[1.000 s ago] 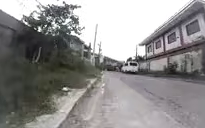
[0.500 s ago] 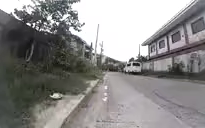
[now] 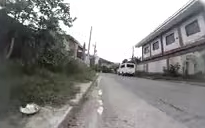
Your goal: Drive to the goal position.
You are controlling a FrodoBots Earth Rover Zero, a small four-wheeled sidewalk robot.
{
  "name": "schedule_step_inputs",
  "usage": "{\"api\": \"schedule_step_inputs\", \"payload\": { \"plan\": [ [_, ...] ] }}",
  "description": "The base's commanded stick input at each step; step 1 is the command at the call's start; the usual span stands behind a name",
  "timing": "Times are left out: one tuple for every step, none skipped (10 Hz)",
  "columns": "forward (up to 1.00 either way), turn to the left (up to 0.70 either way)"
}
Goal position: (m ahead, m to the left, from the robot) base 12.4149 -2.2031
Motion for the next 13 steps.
{"api": "schedule_step_inputs", "payload": {
  "plan": [
    [1.0,0.0],
    [1.0,0.0],
    [1.0,0.0],
    [1.0,0.0],
    [1.0,0.0],
    [1.0,0.0],
    [1.0,0.0],
    [1.0,-0.4],
    [1.0,-0.4],
    [1.0,-0.4],
    [1.0,-0.4],
    [1.0,-0.4],
    [1.0,-0.4]
  ]
}}
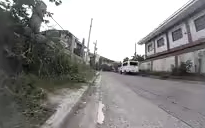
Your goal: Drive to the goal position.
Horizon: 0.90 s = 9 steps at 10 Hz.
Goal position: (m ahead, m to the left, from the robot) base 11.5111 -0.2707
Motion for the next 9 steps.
{"api": "schedule_step_inputs", "payload": {
  "plan": [
    [1.0,-0.4],
    [1.0,-0.23],
    [1.0,0.0],
    [1.0,0.0],
    [1.0,0.0],
    [1.0,0.0],
    [1.0,0.0],
    [1.0,0.0],
    [1.0,0.0]
  ]
}}
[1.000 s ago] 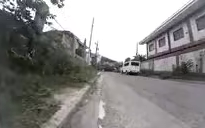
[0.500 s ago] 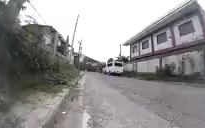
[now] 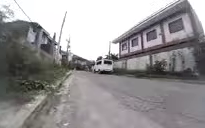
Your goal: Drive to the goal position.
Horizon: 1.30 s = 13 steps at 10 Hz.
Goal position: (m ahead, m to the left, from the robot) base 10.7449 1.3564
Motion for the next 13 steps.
{"api": "schedule_step_inputs", "payload": {
  "plan": [
    [1.0,0.0],
    [1.0,0.0],
    [1.0,0.0],
    [1.0,0.0],
    [1.0,0.0],
    [1.0,0.0],
    [1.0,0.0],
    [1.0,0.0],
    [1.0,0.0],
    [1.0,-0.02],
    [1.0,-0.2],
    [1.0,-0.4],
    [1.0,-0.29]
  ]
}}
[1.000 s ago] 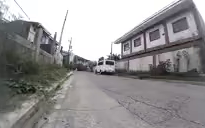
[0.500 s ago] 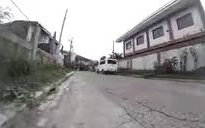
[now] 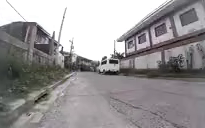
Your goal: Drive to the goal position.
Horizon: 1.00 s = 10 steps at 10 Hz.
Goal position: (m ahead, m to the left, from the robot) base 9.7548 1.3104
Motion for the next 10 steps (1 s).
{"api": "schedule_step_inputs", "payload": {
  "plan": [
    [1.0,-0.08],
    [1.0,0.0],
    [1.0,0.0],
    [1.0,0.0],
    [1.0,0.01],
    [1.0,0.11],
    [1.0,0.4],
    [1.0,0.36],
    [1.0,0.02],
    [1.0,0.01]
  ]
}}
